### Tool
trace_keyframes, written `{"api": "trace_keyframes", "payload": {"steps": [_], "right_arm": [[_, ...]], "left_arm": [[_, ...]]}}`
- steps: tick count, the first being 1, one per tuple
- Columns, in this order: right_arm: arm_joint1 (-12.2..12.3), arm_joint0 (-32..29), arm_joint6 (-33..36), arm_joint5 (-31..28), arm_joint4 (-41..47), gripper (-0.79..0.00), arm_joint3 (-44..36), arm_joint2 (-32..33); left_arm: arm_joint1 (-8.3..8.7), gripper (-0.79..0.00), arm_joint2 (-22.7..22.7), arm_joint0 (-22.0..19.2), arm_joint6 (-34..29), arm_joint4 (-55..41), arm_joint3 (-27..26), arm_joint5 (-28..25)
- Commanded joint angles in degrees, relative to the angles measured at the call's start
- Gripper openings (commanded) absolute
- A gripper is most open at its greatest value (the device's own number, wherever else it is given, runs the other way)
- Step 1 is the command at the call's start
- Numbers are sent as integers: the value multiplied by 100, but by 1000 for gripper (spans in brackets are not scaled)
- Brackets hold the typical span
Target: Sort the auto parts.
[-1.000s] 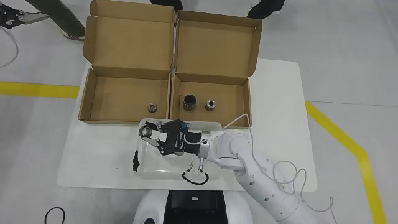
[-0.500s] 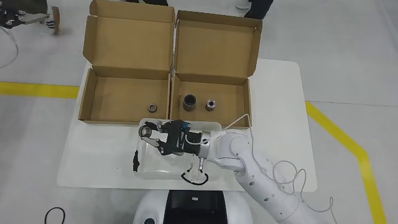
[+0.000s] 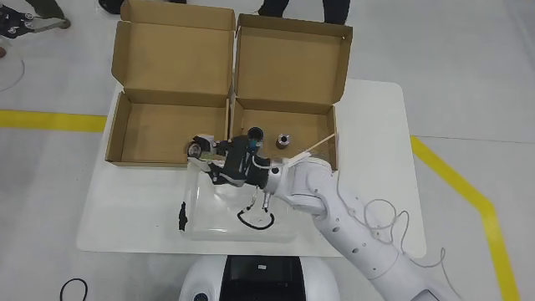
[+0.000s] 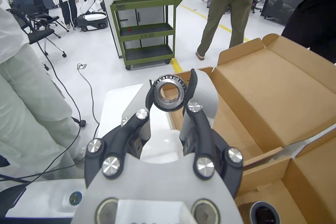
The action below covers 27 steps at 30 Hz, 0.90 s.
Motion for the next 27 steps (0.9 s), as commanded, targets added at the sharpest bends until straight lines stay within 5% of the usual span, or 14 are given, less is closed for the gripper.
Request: {"api": "trace_keyframes", "payload": {"steps": [1,16,27], "right_arm": [[-48,138,-240,112,125,-785,85,-6],[-193,444,-1069,-175,524,-785,237,-4],[-242,548,-458,89,267,-785,599,-101]], "left_arm": [[0,0,0,0,0,0,0,0],[0,0,0,0,0,0,0,0],[0,0,0,0,0,0,0,0]]}}
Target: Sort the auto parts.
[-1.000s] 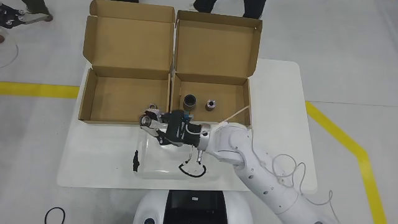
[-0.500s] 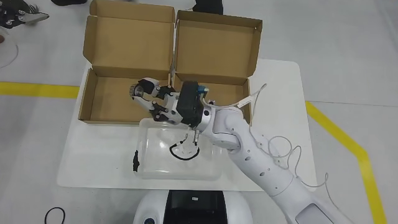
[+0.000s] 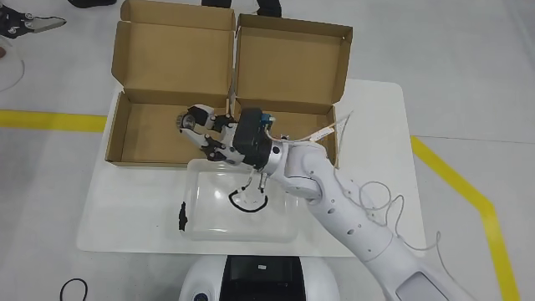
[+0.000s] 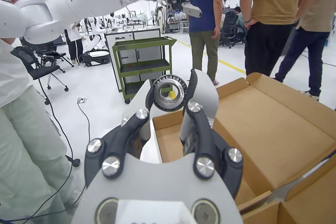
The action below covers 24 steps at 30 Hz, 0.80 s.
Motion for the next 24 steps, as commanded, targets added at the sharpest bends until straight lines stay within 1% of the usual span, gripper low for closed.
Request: {"api": "trace_keyframes", "payload": {"steps": [1,10,14,19,24], "right_arm": [[-21,43,231,116,-31,-785,122,-53],[-154,244,1489,859,-170,-785,668,-350],[-258,401,1901,1216,-108,-785,892,-490],[-419,625,2139,1561,76,-785,1232,-651],[-647,972,2445,1760,207,-785,1750,-943]], "left_arm": [[0,0,0,0,0,0,0,0],[0,0,0,0,0,0,0,0],[0,0,0,0,0,0,0,0],[0,0,0,0,0,0,0,0],[0,0,0,0,0,0,0,0]]}}
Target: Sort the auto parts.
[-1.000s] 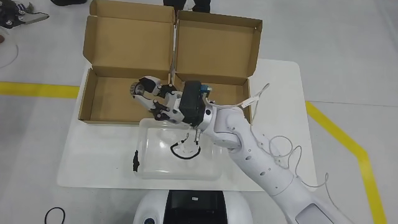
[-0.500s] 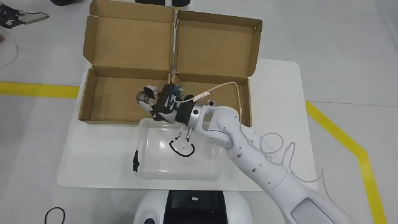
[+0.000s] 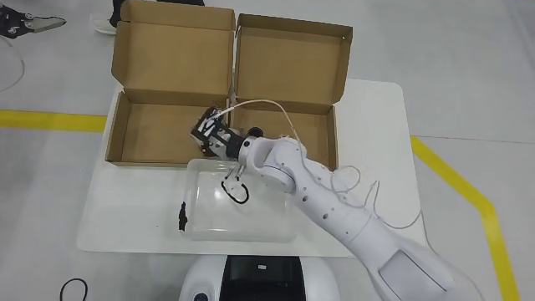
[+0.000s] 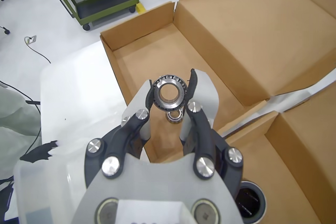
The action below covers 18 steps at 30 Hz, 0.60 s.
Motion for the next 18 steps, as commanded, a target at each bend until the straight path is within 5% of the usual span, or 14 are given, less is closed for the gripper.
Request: {"api": "trace_keyframes", "payload": {"steps": [1,15,18], "right_arm": [[-101,147,70,79,64,-785,230,-113],[-743,886,258,364,350,-785,1696,-565],[-865,988,261,379,390,-736,1929,-620]], "left_arm": [[0,0,0,0,0,0,0,0],[0,0,0,0,0,0,0,0],[0,0,0,0,0,0,0,0]]}}
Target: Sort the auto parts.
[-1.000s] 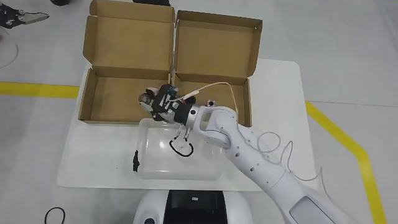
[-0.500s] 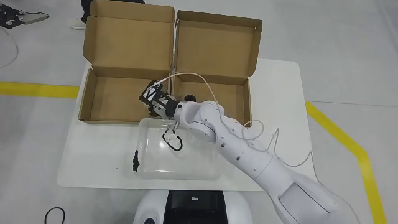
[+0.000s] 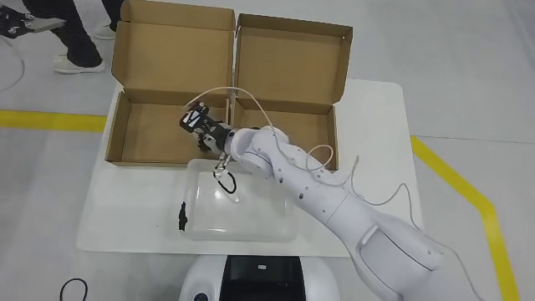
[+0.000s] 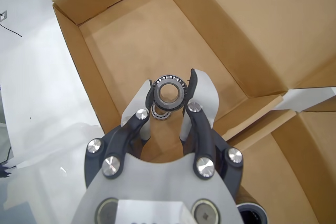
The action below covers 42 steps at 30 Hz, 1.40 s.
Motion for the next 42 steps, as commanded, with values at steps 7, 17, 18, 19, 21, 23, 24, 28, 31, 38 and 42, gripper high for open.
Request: {"api": "trace_keyframes", "payload": {"steps": [7,17,18,19,21,23,24,28,31,38,42], "right_arm": [[-290,218,-112,173,-4,-560,582,-94],[-511,294,-632,275,-88,-329,973,-58],[-515,286,-757,232,-97,-317,962,-35],[-512,274,-884,181,-128,-308,940,-17],[-498,222,-1180,50,-137,-283,822,48],[-461,150,-1428,-74,-152,-246,693,134],[-438,121,-1494,-120,-197,-237,609,169],[-310,-107,-1708,-404,-171,-203,107,410],[-173,-248,-1574,-718,-254,-212,-330,612],[219,-970,-1308,-1231,-437,-225,-1591,1277],[455,-1576,-1190,-1360,-588,-6,-2231,1743]], "left_arm": [[0,0,0,0,0,0,0,0],[0,0,0,0,0,0,0,0],[0,0,0,0,0,0,0,0],[0,0,0,0,0,0,0,0],[0,0,0,0,0,0,0,0],[0,0,0,0,0,0,0,0],[0,0,0,0,0,0,0,0],[0,0,0,0,0,0,0,0],[0,0,0,0,0,0,0,0],[0,0,0,0,0,0,0,0],[0,0,0,0,0,0,0,0]]}}
